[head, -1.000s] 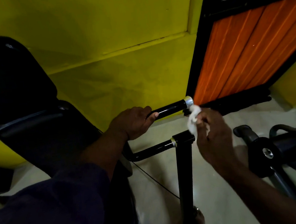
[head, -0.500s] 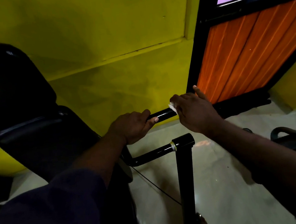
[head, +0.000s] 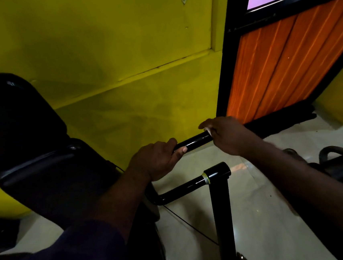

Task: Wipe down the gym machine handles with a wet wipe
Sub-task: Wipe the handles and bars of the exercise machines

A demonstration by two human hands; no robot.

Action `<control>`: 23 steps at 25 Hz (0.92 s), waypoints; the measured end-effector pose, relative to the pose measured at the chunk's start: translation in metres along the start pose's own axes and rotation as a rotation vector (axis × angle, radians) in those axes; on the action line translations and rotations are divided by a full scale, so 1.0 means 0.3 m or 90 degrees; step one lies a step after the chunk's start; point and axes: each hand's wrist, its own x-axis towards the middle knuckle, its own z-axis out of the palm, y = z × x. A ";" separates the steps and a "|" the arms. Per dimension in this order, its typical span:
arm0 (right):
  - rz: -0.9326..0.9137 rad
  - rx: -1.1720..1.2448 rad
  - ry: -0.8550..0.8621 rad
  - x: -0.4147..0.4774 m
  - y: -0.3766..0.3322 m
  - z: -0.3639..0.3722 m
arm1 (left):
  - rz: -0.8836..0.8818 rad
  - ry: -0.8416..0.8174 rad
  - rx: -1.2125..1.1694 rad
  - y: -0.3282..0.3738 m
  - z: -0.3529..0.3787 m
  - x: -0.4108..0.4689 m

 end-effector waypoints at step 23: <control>0.446 0.917 0.244 -0.576 -0.160 0.004 | 0.143 0.223 0.048 0.091 0.004 -0.020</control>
